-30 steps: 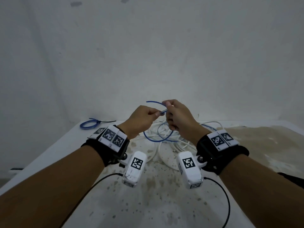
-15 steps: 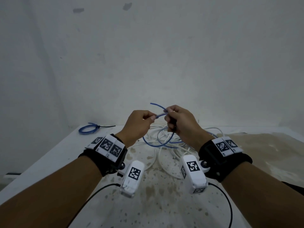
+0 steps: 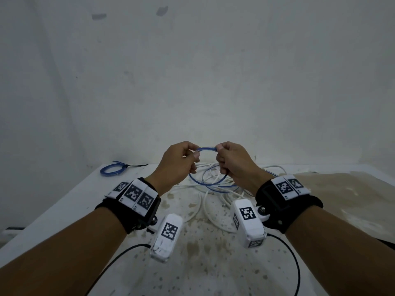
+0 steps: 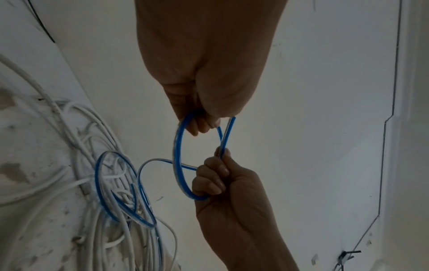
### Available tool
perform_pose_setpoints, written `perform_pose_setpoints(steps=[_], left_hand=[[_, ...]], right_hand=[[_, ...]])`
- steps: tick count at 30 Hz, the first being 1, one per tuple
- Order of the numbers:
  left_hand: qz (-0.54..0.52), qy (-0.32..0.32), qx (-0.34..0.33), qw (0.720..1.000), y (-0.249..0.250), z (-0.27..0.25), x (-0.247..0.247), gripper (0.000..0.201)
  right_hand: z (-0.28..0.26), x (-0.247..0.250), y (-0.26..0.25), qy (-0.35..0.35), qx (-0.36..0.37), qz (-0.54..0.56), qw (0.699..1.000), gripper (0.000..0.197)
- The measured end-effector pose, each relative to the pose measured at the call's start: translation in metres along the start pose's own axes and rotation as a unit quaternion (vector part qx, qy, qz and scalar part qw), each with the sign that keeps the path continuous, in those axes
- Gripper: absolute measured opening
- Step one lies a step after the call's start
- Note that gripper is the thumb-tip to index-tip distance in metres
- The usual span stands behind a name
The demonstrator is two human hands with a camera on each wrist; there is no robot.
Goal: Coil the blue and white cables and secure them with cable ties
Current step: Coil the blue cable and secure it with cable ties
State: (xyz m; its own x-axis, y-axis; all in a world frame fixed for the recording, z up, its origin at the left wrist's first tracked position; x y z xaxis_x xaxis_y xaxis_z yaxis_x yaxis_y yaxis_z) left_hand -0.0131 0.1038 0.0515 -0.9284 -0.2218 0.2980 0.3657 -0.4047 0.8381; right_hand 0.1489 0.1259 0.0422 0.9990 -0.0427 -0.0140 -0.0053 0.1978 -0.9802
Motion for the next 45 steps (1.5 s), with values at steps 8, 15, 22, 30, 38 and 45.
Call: perform_pose_setpoints(steps=[8, 15, 22, 30, 38, 45], left_hand=[[0.000, -0.019, -0.003, 1.000, 0.012, 0.002, -0.009, 0.020], [-0.073, 0.011, 0.009, 0.997, 0.022, 0.004, -0.009, 0.015], [-0.051, 0.053, 0.053, 0.996, 0.014, 0.008, -0.006, 0.028], [-0.128, 0.022, 0.145, 0.981, 0.011, 0.013, -0.006, 0.025], [-0.072, -0.007, 0.116, 0.991, 0.013, 0.010, -0.007, 0.030], [-0.035, 0.026, 0.113, 0.993, 0.011, 0.013, -0.003, 0.027]], right_hand=[[-0.007, -0.012, -0.009, -0.002, 0.064, -0.026, 0.998, 0.017], [-0.008, -0.016, -0.010, 0.042, 0.066, 0.046, 0.996, 0.018], [-0.017, -0.016, -0.016, -0.068, 0.040, 0.046, 0.996, 0.020], [-0.017, -0.006, -0.010, -0.088, -0.038, 0.070, 0.993, 0.029], [-0.018, -0.007, -0.007, -0.118, -0.040, 0.059, 0.990, 0.029], [-0.019, -0.005, -0.008, -0.131, -0.027, -0.035, 0.990, 0.028]])
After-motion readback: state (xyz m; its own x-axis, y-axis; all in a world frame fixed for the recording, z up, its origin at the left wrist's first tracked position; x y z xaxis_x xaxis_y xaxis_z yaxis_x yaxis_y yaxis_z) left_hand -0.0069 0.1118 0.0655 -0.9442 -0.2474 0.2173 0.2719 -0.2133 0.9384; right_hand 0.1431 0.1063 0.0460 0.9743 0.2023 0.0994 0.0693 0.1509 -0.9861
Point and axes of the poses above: each hand's wrist, its own z-axis towards the middle knuckle, its own x-axis out of the back of the hand, y = z × x, the point moved 4 cm from there along z, towards the middle knuckle, and after that the axes turned 6 degrees about y, right-handed, at the moved point
